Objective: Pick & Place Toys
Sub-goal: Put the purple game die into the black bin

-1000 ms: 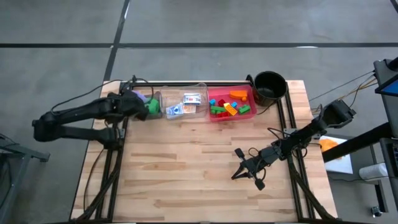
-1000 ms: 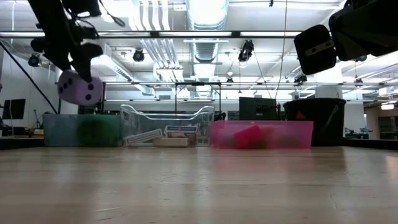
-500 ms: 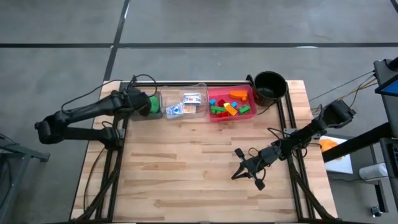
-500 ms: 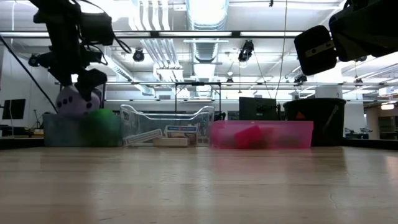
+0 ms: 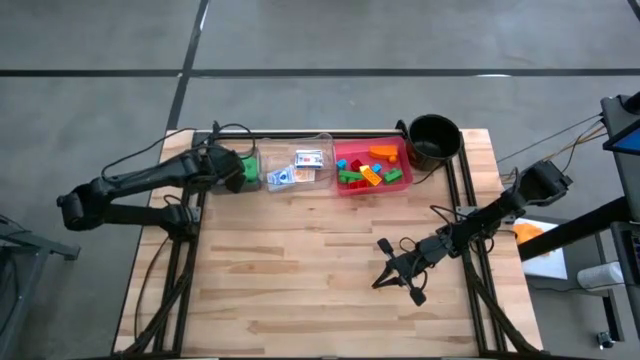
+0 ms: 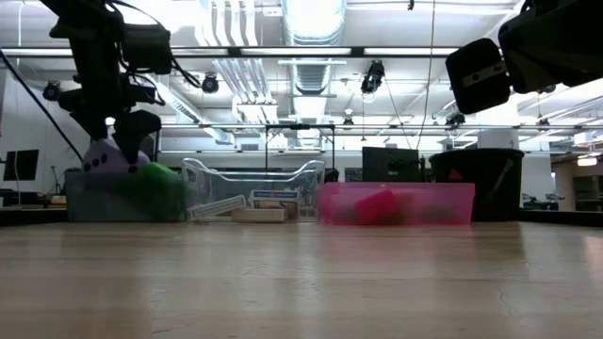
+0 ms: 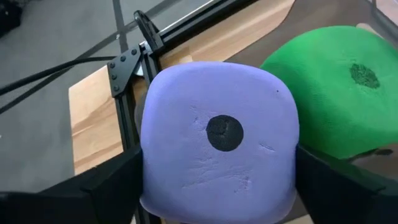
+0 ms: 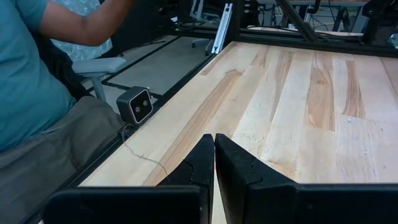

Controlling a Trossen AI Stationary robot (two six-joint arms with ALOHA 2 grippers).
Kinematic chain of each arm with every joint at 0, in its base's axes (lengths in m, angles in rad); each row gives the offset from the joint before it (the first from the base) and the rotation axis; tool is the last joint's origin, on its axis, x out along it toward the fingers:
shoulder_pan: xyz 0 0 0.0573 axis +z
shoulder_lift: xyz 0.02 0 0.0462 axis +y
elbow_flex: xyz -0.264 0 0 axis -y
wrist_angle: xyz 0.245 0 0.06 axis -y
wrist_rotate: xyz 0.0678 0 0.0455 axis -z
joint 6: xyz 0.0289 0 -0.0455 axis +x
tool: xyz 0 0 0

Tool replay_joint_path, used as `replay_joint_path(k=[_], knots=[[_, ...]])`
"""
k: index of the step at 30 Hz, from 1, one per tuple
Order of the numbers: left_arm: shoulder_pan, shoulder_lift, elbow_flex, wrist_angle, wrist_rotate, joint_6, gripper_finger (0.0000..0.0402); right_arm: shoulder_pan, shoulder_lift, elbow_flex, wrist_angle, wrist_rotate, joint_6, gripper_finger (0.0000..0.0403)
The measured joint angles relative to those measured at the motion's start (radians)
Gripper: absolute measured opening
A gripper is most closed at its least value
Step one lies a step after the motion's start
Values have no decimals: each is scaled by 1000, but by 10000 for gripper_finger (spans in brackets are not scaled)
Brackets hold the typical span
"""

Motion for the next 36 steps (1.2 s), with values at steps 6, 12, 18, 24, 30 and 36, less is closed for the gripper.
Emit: replay_joint_path(k=[6, 12, 18, 24, 30, 36], knots=[[-1, 0, 0, 7, 12, 0, 385, 0, 0, 0, 0, 0, 0, 18], [-2, -1, 25, -2, 19, 7, 371, 0, 0, 0, 0, 0, 0, 18], [-3, -2, 70, -38, 19, 10, 371, 0, 0, 0, 0, 0, 0, 18], [-2, -2, 85, -67, 24, 10, 371, 0, 0, 0, 0, -1, 0, 18], [-2, -2, 80, -72, 38, 11, 371, 0, 0, 0, 0, -3, 0, 18], [-2, -2, 85, -71, 40, 14, 374, 0, 0, 0, 0, -3, 0, 18]])
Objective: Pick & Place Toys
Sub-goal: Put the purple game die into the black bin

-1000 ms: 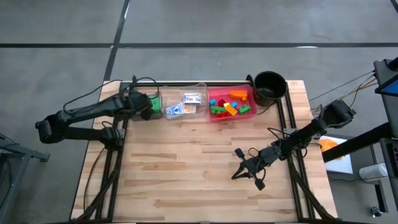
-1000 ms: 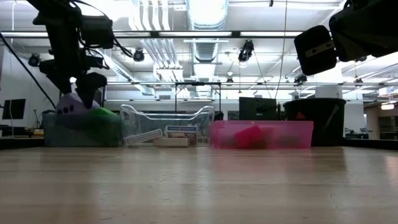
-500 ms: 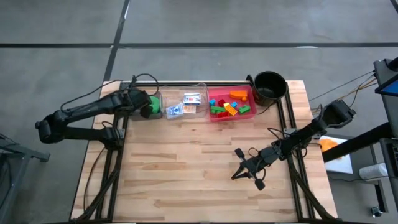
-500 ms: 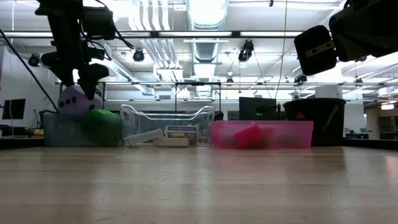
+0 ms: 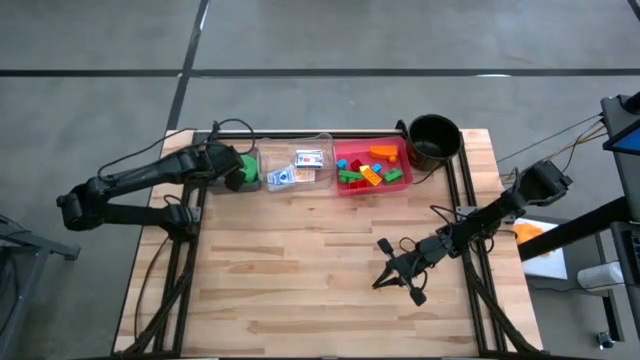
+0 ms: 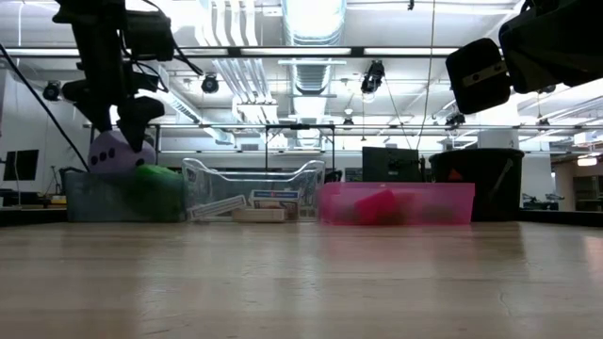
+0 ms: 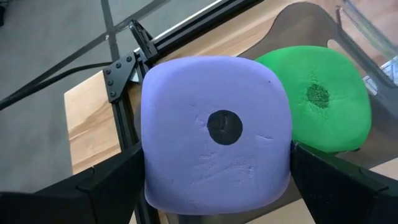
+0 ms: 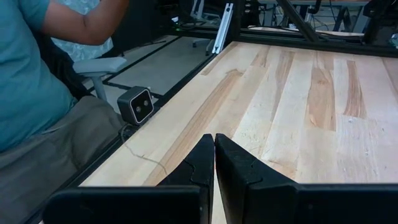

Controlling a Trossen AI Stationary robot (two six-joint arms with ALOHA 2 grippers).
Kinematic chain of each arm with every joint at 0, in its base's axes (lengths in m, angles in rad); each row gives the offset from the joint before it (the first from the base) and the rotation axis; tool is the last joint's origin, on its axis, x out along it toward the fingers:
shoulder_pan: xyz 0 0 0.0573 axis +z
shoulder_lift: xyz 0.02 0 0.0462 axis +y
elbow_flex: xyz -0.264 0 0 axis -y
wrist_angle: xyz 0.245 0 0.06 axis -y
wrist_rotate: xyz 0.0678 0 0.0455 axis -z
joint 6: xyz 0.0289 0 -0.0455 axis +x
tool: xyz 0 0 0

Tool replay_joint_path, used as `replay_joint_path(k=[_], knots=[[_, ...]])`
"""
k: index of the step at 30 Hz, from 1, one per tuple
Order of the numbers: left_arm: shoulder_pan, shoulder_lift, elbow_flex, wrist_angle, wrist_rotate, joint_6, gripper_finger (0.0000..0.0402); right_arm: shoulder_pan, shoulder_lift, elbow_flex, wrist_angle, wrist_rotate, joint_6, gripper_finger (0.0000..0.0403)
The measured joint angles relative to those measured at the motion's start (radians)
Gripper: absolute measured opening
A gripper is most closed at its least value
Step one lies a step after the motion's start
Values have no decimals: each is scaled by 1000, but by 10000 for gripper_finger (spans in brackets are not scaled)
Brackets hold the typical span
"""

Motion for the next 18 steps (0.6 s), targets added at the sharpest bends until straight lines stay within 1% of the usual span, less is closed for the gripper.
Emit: replay_joint_path(k=[3, 8, 18], knots=[[0, 0, 1, 3, -4, 0, 374, 0, 0, 0, 0, 0, 0, 18], [0, 0, 1, -4, -44, -4, 375, 0, 0, 0, 0, 0, 0, 18], [1, 0, 1, -9, 1, 10, 375, 0, 0, 0, 0, 0, 0, 18]])
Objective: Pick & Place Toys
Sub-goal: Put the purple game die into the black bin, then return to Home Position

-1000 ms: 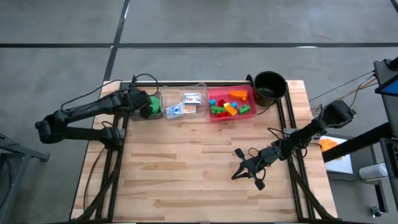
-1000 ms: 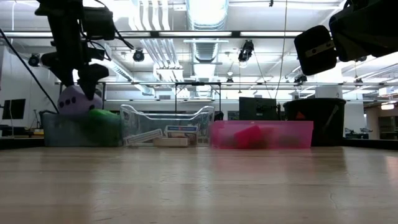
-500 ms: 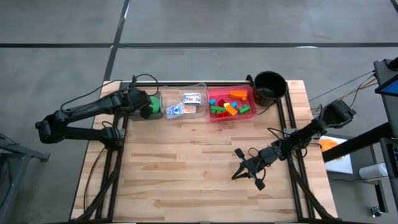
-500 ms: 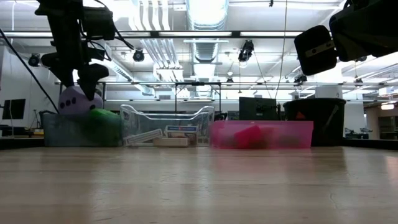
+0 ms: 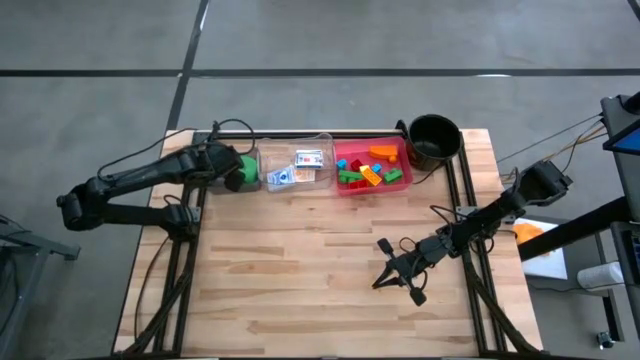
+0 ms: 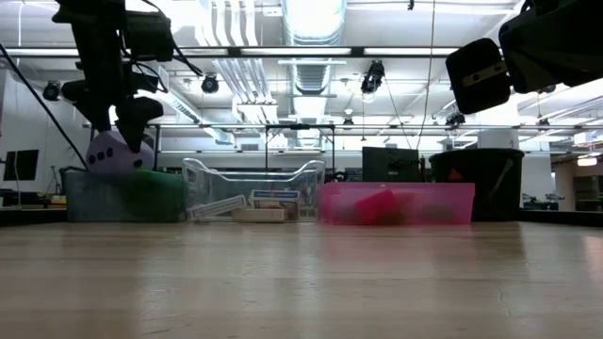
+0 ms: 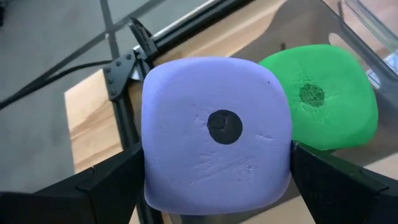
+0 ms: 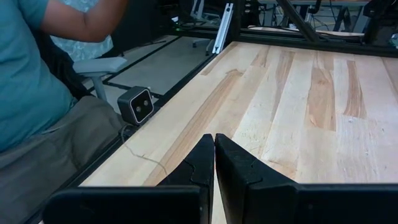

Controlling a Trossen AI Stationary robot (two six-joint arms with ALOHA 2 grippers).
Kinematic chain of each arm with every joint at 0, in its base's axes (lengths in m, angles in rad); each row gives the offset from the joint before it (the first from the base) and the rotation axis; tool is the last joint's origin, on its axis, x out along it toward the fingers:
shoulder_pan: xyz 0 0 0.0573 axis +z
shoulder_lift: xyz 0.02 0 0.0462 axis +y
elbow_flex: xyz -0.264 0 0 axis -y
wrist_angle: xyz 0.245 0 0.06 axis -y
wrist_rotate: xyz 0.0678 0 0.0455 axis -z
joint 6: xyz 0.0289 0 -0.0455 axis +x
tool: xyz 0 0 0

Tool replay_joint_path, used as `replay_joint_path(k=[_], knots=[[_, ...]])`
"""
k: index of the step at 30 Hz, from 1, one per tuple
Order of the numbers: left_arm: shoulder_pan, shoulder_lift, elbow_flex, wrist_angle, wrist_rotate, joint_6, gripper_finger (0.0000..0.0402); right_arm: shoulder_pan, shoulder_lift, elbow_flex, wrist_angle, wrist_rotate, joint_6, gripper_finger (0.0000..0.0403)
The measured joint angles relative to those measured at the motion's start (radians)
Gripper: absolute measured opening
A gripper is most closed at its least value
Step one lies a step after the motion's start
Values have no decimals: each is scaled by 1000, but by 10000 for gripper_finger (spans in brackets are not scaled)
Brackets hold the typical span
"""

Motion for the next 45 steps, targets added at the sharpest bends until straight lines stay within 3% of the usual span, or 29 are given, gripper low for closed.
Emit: replay_joint_path(k=[6, 18, 30, 37, 39, 43, 45], knots=[[0, 0, 0, -4, 45, 0, 375, 0, 0, 0, 0, 0, 0, 18], [0, 0, 0, -6, 7, 3, 394, 0, 0, 0, 0, -4, 0, 18], [-2, -1, 91, 19, -20, 159, 399, 0, 0, 0, 0, -4, 0, 18], [-2, -1, 97, 33, 83, 78, 399, 0, 0, -1, 43, -3, -24, 18], [-6, 0, 69, 46, 155, 87, 399, 0, 0, -1, 82, -4, -33, 18], [-115, -25, -11, 297, 447, 375, 399, 0, -23, -1, 109, -3, -52, 18], [-216, -63, -56, 493, 525, 476, 399, 0, -59, -1, 91, -3, -65, 18]])
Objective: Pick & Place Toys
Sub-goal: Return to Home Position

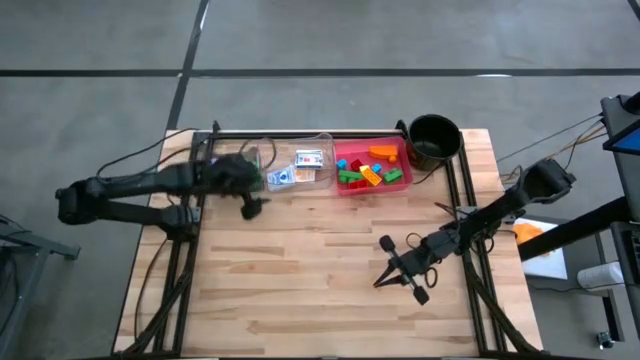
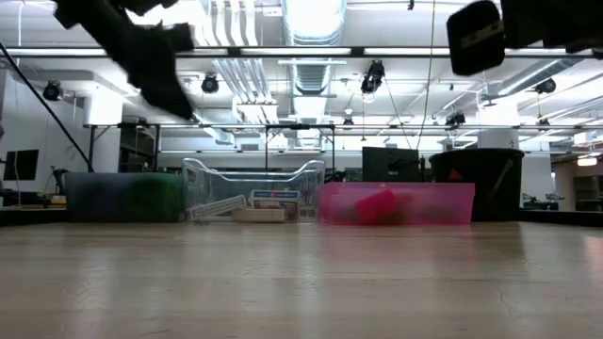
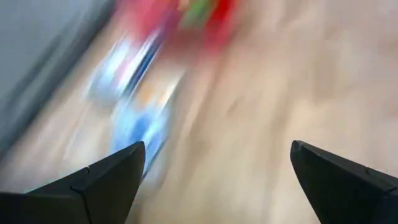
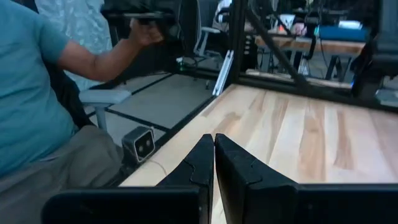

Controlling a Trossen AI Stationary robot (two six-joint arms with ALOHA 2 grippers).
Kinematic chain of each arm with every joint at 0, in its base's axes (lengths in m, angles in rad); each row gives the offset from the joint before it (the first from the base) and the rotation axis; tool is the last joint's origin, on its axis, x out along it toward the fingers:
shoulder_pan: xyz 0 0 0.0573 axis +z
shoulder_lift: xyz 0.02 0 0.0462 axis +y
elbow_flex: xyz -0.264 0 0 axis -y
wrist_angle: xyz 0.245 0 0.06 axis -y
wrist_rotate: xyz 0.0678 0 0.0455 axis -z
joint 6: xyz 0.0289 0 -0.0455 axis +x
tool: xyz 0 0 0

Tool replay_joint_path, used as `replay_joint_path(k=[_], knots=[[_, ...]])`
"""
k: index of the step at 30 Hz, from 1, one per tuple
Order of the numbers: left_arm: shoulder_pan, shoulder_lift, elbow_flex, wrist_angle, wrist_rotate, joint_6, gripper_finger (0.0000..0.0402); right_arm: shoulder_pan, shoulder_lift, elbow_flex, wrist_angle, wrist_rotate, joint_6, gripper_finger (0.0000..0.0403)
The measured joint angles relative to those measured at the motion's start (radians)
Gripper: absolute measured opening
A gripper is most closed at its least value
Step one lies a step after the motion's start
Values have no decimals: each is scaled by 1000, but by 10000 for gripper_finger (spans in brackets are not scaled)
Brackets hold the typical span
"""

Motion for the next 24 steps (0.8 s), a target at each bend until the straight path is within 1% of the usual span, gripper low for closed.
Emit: replay_joint_path(k=[2, 4, 9, 12, 15, 17, 19, 21, 24], knots=[[-109, -56, -24, 121, -3, 45, 399, 0, -62, -1, -55, 0, -16, 18], [-201, -105, -35, 186, -38, 54, 399, 0, -145, -2, -137, -2, -32, 18], [-435, -196, -45, 208, -43, 53, 399, 0, -421, -7, -385, -45, -49, 18], [-573, -231, -72, 233, -53, 52, 399, 0, -581, -46, -447, -69, -63, 18], [-699, -267, -120, 300, -79, 54, 399, 0, -734, -123, -446, -58, -70, 18], [-760, -290, -155, 341, -85, 65, 399, 0, -829, -182, -443, -23, -66, 18], [-796, -313, -181, 345, -85, 59, 399, 0, -919, -239, -448, 9, -56, 18], [-816, -337, -213, 357, -79, 52, 399, 0, -1003, -281, -453, 25, -53, 18], [-824, -374, -278, 393, -24, 51, 399, 0, -1121, -315, -505, 37, -51, 18]])
